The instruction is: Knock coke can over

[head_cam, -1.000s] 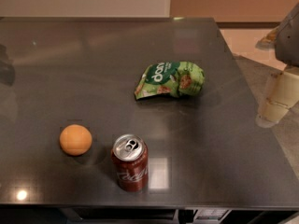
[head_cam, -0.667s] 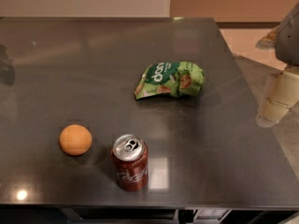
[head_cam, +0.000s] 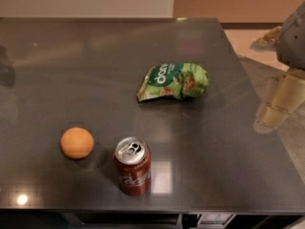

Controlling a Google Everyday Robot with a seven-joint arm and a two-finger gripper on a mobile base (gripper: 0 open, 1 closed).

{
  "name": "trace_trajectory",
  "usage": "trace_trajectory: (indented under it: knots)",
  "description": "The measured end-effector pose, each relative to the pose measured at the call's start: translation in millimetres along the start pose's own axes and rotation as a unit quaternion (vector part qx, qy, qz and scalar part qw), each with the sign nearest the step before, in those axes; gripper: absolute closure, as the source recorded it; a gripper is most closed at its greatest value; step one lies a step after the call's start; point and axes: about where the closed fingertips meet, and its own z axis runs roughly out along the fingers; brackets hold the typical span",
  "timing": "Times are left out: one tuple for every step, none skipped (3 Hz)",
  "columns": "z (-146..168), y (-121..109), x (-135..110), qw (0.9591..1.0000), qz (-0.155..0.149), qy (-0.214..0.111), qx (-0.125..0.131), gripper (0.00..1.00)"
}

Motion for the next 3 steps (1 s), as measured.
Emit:
trace_trajectory:
  knots:
    - [8,7,-25,0.9984,-0.014,-0.051,-0.019,0.0]
    - [17,11,-47,0.9942,-0.021,-0.097,-0.042,0.0]
    - [28,20,-66,0.9882,-0.029,-0.134,-0.069,0.0]
